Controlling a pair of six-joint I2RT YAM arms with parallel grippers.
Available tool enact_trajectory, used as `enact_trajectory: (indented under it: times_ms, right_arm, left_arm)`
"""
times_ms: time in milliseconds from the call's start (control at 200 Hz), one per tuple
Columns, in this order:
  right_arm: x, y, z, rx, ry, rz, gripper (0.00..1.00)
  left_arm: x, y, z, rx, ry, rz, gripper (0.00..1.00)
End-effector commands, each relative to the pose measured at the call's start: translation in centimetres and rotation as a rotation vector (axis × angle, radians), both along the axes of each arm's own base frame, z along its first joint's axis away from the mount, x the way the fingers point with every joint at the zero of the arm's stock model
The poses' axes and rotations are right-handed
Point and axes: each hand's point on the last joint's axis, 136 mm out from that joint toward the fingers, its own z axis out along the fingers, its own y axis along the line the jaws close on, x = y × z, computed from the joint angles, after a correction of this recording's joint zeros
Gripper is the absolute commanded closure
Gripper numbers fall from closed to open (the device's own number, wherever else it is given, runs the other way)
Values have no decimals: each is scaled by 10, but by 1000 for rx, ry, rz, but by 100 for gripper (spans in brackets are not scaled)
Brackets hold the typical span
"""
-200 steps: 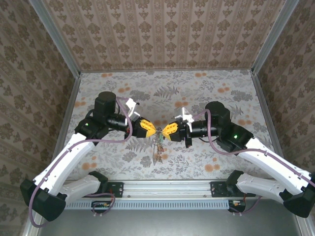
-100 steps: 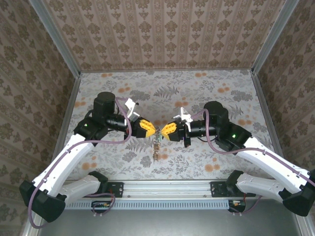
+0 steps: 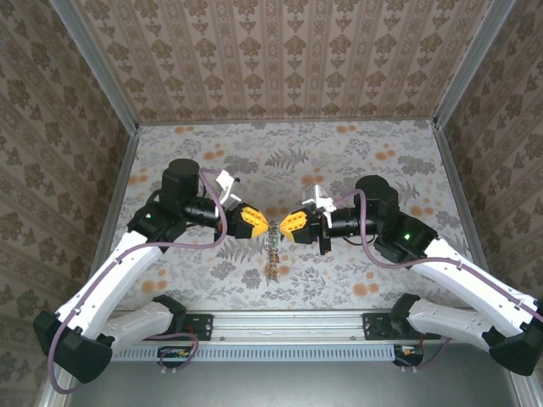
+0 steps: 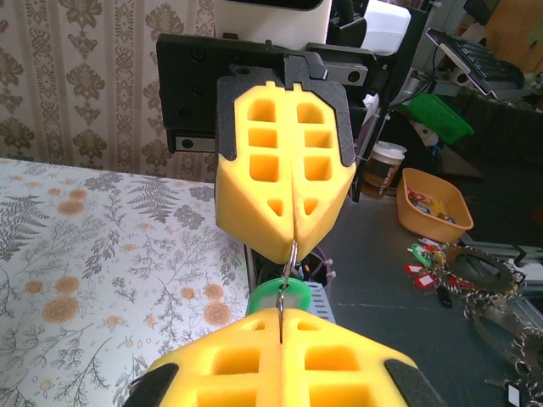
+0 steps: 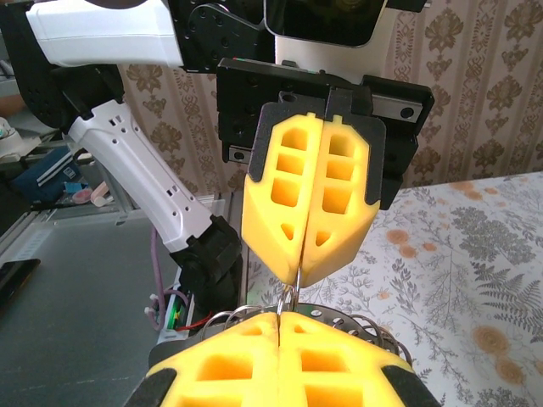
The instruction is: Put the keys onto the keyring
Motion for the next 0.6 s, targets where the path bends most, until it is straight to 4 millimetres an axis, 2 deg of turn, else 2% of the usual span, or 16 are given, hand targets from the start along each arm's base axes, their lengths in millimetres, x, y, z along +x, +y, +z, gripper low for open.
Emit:
enact_trajectory:
  times_ms: [0,595]
  right_arm:
    - [-1,1,1,7,2,2,100]
    - [4,1,1,15,-6,-17,100]
  left_arm:
    - [-10,4,16,-46,-64,-35,100]
    - [-12,5,18,-49,-68,-37,100]
